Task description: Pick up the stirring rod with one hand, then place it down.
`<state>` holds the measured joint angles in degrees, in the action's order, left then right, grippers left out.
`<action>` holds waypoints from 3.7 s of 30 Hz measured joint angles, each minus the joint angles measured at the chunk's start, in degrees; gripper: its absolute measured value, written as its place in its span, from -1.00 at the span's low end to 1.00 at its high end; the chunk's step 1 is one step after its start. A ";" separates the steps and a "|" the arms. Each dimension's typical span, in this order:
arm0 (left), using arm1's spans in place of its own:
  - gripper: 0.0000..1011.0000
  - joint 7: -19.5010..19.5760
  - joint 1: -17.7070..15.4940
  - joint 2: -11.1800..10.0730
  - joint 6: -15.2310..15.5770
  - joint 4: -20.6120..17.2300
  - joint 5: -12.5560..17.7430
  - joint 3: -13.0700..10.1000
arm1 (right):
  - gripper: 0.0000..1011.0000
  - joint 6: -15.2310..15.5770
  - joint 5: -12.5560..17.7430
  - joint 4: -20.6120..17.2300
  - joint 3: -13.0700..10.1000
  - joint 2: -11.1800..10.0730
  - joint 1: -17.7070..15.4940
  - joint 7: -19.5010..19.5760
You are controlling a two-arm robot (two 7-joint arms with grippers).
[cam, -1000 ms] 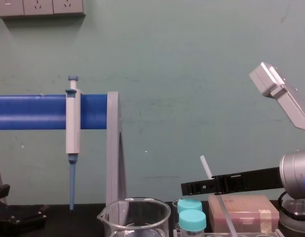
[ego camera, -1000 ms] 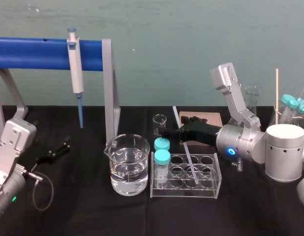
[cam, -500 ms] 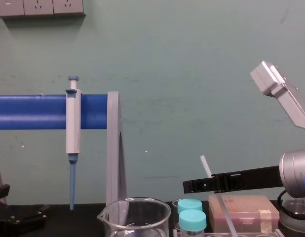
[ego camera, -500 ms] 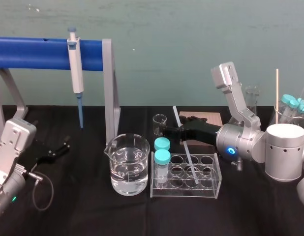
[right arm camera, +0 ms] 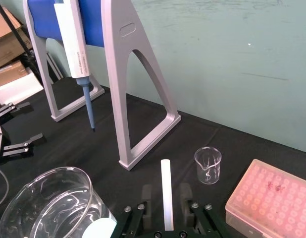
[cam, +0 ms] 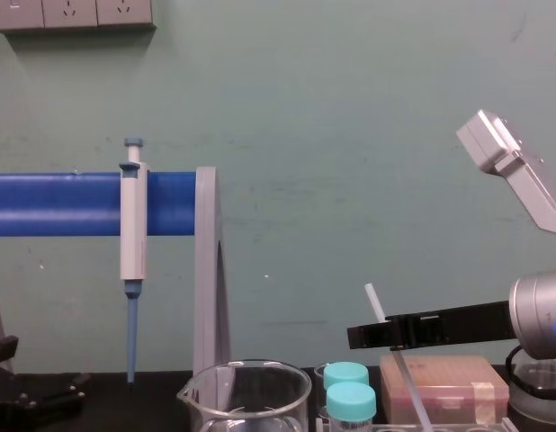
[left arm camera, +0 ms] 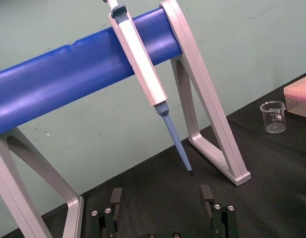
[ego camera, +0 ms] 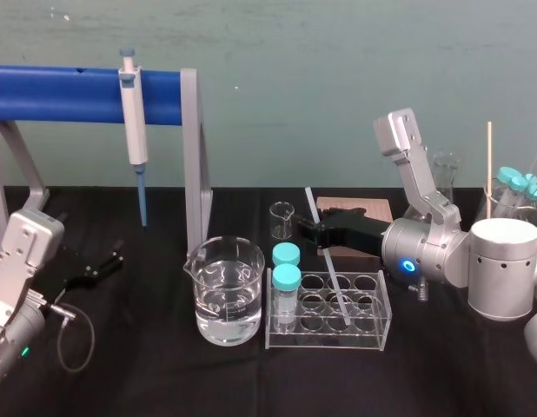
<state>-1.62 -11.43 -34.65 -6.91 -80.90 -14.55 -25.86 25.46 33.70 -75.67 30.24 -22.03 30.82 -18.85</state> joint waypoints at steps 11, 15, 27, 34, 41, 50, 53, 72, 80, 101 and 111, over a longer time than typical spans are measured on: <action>0.98 0.00 0.00 0.00 0.00 0.00 0.00 0.00 | -0.86 0.00 0.04 0.00 0.00 0.00 0.00 0.02; 0.98 0.00 0.00 0.00 0.00 0.00 0.00 0.00 | -0.86 -0.47 -0.01 -0.03 -0.05 0.01 -0.11 0.00; 0.98 0.00 0.00 0.00 0.00 0.00 0.00 0.00 | -0.86 -13.36 -4.88 -4.77 -1.76 -0.96 -5.48 -0.13; 0.98 0.00 0.00 0.00 0.00 0.00 0.00 0.00 | -0.86 -21.95 -5.62 -8.10 -4.25 -1.66 -10.85 -0.77; 0.98 0.00 0.00 0.00 0.00 0.00 0.00 0.00 | -0.86 -26.23 -4.88 -10.10 -6.73 -1.47 -14.31 -1.79; 0.98 0.00 0.00 0.00 0.00 0.00 0.00 0.00 | -0.86 -30.06 -5.11 -12.75 -10.04 -1.33 -14.19 -3.21; 0.98 0.00 0.00 0.00 0.00 0.00 0.00 0.00 | -0.86 -31.42 -5.19 -13.88 -11.37 -1.30 -13.64 -3.75; 0.98 0.00 0.00 0.00 0.00 0.00 0.00 0.00 | -0.86 -30.15 -6.66 -15.54 -14.17 -0.51 -13.28 -4.00; 0.98 0.00 0.00 0.00 0.00 0.00 0.00 0.00 | -0.86 -29.79 -7.02 -15.04 -14.31 -0.21 -13.30 -4.07; 0.98 0.00 0.00 0.00 0.00 0.00 0.00 0.00 | -0.86 -29.30 -7.18 -13.83 -14.06 -0.03 -12.72 -4.99; 0.98 0.00 0.00 0.00 0.00 0.00 0.00 0.00 | -0.86 -29.03 -7.14 -13.68 -13.86 -0.29 -12.59 -5.43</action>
<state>-1.62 -11.43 -34.65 -6.91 -80.90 -14.55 -25.86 -3.57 26.56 -89.34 16.38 -22.31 18.23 -24.28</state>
